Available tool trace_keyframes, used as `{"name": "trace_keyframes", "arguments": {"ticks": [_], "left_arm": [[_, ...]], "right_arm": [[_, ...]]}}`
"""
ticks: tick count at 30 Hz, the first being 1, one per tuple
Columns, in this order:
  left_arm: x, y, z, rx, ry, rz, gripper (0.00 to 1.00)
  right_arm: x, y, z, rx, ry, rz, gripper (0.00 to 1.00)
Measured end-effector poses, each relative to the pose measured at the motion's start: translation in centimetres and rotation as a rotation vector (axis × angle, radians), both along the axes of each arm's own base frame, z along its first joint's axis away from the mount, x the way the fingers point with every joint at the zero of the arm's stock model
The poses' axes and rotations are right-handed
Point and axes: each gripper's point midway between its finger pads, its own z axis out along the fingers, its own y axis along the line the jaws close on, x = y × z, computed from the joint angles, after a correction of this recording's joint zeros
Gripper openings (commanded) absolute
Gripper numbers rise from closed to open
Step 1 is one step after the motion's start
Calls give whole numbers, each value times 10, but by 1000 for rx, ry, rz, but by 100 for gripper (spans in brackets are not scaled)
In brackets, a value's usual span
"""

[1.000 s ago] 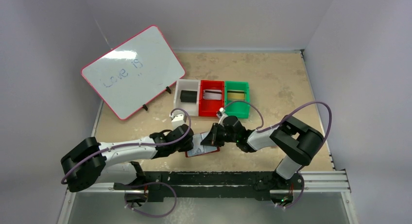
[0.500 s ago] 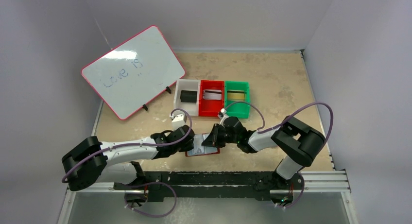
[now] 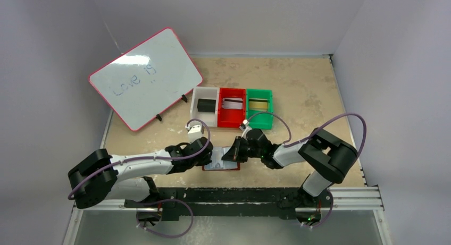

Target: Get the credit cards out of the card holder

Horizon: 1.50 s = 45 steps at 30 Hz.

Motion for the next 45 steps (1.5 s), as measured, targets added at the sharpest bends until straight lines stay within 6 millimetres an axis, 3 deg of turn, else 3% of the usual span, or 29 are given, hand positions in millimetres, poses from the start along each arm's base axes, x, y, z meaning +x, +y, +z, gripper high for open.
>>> {"name": "trace_keyframes", "arguments": {"ticks": [13,19,24,30,36,41,45], "left_arm": [[2,11,-2,63,-2,22,5],[-1,20,-1,91,0,21,23],[8,6,23,4,-54,25,27],[31,-32,63,-112,-127,24,23],[22,-41,40,-120,-68,-25,20],[6,-31,6,-76,9,-44,13],[7,-31,7,-77,5,-38,8]], "right_arm": [[7,-10,5,16,-7,-29,1],[7,-12,6,17,-10,-35,1],[9,-11,-2,14,4,-42,0],[11,-11,-4,22,10,-63,1],[9,-15,-5,18,15,-72,1],[8,-16,-5,16,17,-74,3],[10,-17,-4,12,14,-83,10]]}}
